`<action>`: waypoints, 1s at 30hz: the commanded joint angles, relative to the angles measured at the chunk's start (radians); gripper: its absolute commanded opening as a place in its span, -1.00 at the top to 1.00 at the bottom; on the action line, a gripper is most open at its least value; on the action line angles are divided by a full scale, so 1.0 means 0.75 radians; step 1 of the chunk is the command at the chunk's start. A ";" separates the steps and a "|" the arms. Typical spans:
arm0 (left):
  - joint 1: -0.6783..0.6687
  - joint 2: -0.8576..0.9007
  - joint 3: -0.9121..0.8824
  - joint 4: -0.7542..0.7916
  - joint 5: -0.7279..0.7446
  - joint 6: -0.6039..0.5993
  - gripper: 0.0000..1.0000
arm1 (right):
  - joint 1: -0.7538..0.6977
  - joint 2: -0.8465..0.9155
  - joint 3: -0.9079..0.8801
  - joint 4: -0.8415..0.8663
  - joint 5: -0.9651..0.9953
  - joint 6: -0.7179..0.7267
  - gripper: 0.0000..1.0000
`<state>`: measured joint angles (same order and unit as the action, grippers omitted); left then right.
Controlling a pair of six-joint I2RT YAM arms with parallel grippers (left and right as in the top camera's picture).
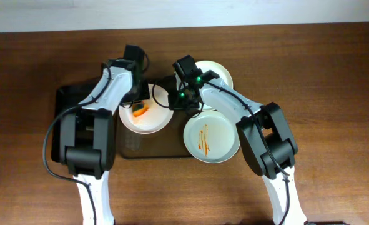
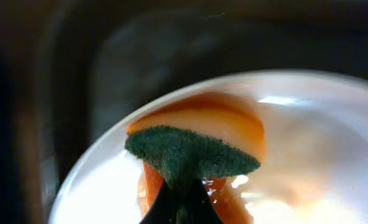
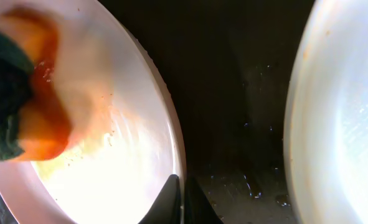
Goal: Clean dirty plates on tray and stack at the side
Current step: 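Scrub the held plate with the sponge in the left gripper, then lift the sponge away from the plate with the left gripper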
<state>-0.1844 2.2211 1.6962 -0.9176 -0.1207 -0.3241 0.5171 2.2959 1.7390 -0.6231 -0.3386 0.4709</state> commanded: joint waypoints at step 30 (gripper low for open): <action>0.012 0.045 0.473 -0.113 0.132 0.170 1.00 | -0.001 0.022 -0.002 -0.073 0.013 -0.014 0.91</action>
<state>-0.1959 2.2715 1.8988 -0.9680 0.0090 -0.1837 0.5053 2.2959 1.7390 -0.6586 -0.3145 0.4683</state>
